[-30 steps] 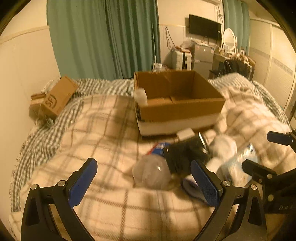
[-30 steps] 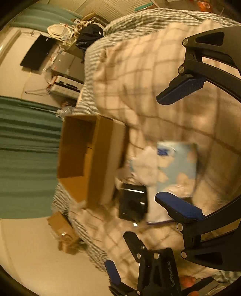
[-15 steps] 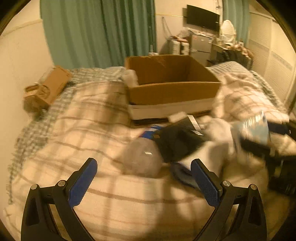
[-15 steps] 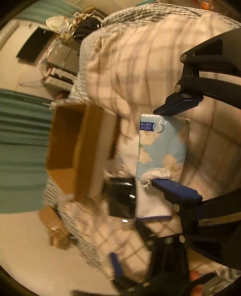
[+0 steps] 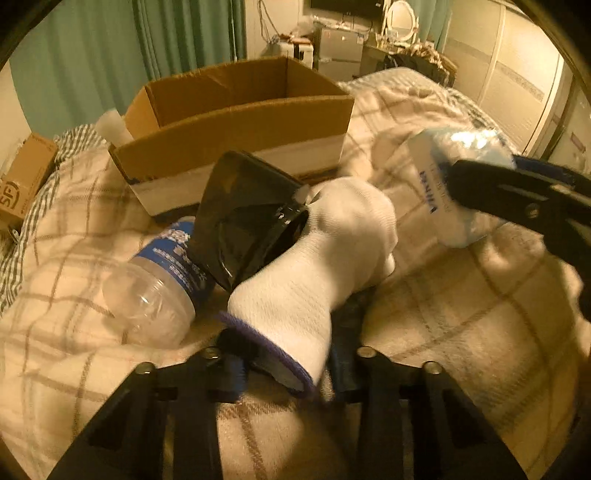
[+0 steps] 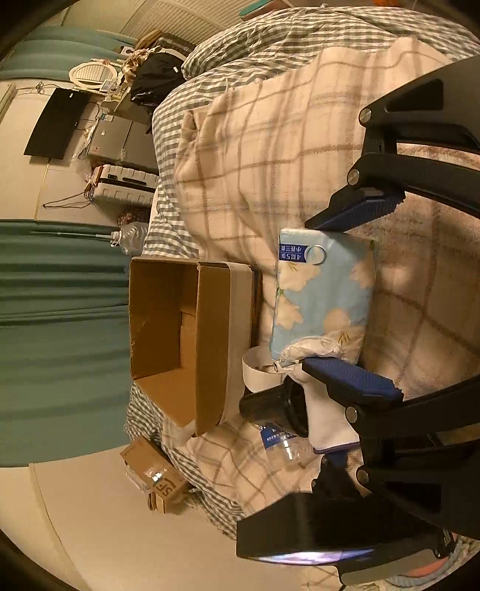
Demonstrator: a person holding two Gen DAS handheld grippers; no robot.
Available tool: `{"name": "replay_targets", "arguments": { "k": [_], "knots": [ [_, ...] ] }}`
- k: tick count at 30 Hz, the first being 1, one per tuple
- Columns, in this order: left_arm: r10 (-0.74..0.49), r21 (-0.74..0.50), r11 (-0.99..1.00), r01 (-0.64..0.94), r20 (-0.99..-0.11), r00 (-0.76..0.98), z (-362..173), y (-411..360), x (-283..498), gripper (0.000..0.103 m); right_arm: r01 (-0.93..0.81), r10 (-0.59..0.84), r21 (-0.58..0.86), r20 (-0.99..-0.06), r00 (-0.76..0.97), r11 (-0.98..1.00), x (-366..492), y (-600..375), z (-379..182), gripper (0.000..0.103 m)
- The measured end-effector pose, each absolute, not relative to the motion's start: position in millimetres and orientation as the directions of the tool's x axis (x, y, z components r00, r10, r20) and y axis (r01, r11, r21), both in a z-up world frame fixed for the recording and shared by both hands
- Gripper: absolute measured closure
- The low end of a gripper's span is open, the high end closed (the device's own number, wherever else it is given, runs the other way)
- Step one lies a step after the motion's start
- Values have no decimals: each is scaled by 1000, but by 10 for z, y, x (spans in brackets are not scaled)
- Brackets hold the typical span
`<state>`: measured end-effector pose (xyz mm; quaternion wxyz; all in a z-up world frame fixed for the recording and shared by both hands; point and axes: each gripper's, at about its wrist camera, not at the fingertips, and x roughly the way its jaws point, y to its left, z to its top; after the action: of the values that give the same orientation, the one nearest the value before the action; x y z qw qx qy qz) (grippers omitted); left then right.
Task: Organize objects
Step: 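Grasp the blue floral tissue pack with the right gripper while the left gripper grasps the white sock, then carry the tissue pack and sock into the box and open both grippers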
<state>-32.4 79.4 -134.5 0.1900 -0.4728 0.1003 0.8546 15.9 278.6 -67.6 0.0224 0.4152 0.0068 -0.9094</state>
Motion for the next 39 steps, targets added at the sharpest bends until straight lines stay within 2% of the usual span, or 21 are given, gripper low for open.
{"name": "replay_targets", "arguments": {
  "k": [3, 6, 12, 21, 30, 39],
  "knots": [
    [244, 0, -902, -432, -826, -509, -1234, 777, -225, 80, 39, -29, 4, -753, -658, -999, 170, 2797, -663, 37],
    [258, -7, -904, -428, -806, -533, -1080, 718, -156, 81, 28, -16, -4, -742, -670, -1000, 218, 2805, -610, 37],
    [301, -46, -913, -405, -747, -593, -668, 519, -24, 83, 6, -3, -2, -715, -699, -1000, 349, 2818, -440, 37],
    [280, 5, -928, -372, -648, -708, 15, 307, -79, 83, 34, -15, -16, -652, -758, -999, 453, 2700, -21, 37],
    [234, 34, -949, -315, -594, -770, 378, 225, -740, 83, 89, -44, -48, -589, -807, -995, -109, 2593, 558, 37],
    [212, 37, -954, -297, -617, -758, 256, 313, -1554, 83, 102, -40, -78, -568, -822, -992, -1058, 2467, 738, 37]
  ]
}}
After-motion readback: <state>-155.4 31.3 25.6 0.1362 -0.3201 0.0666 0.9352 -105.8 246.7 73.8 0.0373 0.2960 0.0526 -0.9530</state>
